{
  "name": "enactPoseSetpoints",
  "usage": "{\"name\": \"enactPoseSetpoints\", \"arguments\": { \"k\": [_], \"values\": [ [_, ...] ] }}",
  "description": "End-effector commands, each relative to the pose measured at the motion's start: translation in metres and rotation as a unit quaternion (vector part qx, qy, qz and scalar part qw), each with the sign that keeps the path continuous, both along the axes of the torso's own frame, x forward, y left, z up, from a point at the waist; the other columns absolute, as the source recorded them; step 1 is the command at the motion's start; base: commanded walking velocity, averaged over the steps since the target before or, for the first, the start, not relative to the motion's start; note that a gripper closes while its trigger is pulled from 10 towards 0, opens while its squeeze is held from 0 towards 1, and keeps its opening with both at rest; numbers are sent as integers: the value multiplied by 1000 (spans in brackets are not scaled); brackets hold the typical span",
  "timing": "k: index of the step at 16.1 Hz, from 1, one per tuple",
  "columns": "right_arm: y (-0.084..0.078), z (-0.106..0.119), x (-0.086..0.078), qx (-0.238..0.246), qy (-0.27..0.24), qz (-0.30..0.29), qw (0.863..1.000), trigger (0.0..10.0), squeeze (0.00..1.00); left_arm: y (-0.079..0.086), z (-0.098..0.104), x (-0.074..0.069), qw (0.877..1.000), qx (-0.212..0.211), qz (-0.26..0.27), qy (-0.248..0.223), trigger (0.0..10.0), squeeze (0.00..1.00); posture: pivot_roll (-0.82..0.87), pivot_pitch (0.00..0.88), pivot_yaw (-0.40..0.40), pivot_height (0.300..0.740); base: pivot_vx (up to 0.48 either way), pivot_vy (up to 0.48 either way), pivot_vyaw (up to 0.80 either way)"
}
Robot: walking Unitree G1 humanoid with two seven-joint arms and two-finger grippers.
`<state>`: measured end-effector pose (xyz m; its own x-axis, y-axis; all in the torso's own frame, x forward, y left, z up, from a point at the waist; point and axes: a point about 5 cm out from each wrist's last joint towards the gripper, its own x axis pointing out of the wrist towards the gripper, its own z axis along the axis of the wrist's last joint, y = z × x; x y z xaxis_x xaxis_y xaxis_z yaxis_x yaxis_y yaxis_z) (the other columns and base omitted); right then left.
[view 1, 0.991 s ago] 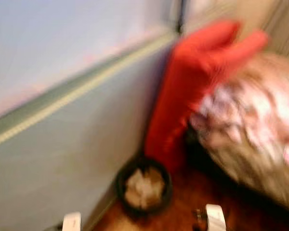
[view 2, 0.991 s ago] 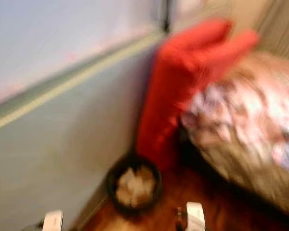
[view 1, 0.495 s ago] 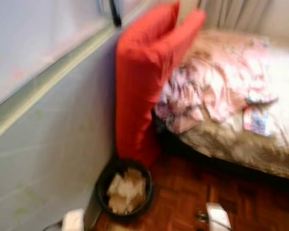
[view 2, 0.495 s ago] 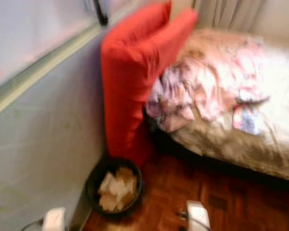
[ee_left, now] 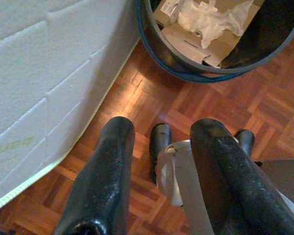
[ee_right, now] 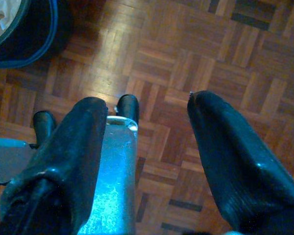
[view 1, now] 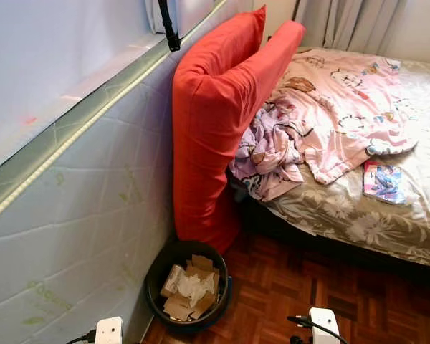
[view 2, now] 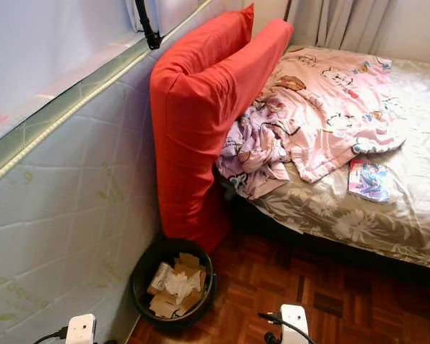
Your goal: Clean up the room
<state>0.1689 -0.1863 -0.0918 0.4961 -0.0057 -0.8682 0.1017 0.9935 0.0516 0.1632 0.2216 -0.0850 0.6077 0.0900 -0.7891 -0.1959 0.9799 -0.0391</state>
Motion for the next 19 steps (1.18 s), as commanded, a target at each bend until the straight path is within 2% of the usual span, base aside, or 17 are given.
{"name": "enactPoseSetpoints", "arguments": {
  "k": [1, 7, 19],
  "values": [
    [-17, 1, -6, 61, -36, -97, 993, 10000, 0, -7, 13, 29, 998, 3, -49, -44, 10000, 0, 26, 37, -27, 740, 0, 0, 0],
    [-17, 1, -6, 56, -33, -97, 993, 10000, 0, -8, 14, 30, 998, 3, -51, -46, 10000, 0, 24, 32, -30, 740, 0, 0, 0],
    [-19, 1, -8, 53, -31, -100, 993, 10000, 0, -10, 13, 28, 998, -2, -50, -45, 10000, 0, 23, 35, -36, 740, 0, -281, -51]
  ]
}}
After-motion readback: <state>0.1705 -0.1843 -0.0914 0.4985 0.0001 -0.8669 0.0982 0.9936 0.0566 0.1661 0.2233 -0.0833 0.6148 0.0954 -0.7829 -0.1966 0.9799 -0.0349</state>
